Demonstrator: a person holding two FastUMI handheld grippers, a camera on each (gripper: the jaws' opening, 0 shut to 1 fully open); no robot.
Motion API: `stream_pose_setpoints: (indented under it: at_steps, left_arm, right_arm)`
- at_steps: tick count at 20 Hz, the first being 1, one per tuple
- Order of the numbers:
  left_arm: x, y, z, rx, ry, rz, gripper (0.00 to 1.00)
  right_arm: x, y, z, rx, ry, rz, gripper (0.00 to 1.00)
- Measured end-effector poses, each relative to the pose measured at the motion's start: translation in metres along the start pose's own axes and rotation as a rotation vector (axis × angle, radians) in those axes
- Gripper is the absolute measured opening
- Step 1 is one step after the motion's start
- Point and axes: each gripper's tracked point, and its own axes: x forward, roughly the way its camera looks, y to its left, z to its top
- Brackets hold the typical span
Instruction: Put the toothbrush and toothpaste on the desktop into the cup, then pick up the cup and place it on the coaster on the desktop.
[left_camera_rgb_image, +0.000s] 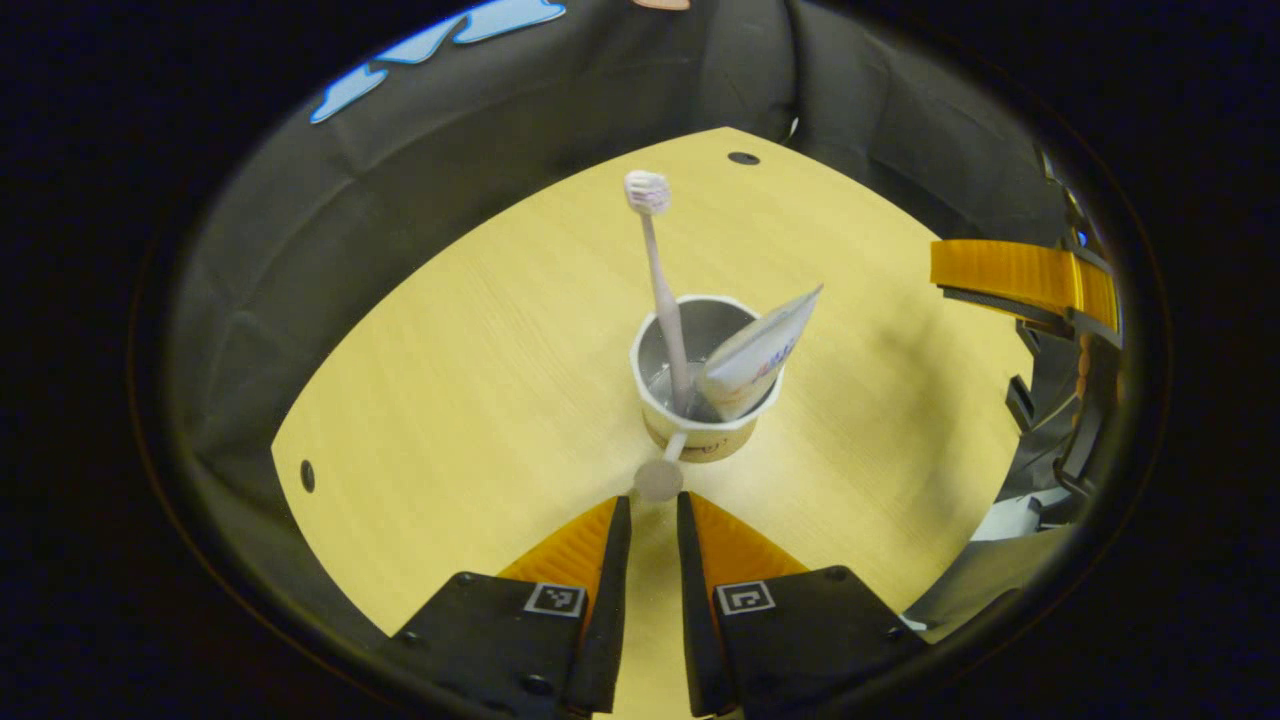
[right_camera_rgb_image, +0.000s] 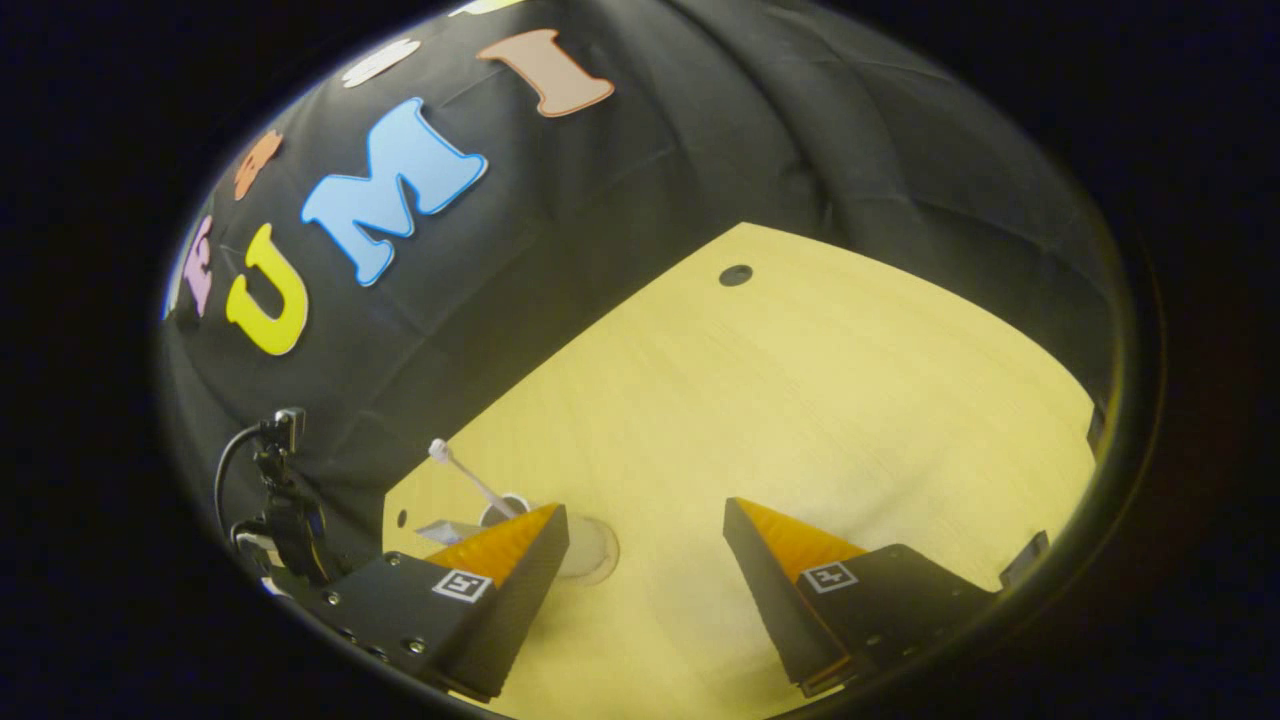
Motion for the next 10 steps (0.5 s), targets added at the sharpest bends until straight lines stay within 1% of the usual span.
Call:
stream_pose_setpoints:
  at_steps: [3, 5, 10]
  left_arm:
    - [-0.008, 0.005, 0.000, -0.069, -0.075, 0.034, 0.33]
    - [-0.017, 0.011, 0.004, -0.110, -0.135, 0.073, 0.33]
    - [-0.063, 0.033, 0.006, -0.175, -0.317, 0.180, 0.33]
  right_arm:
    - [-0.009, 0.021, 0.000, -0.093, -0.021, 0.021, 0.97]
    - [-0.015, 0.038, -0.001, -0.149, -0.036, 0.046, 0.97]
    - [-0.033, 0.083, 0.009, -0.290, -0.108, 0.089, 0.97]
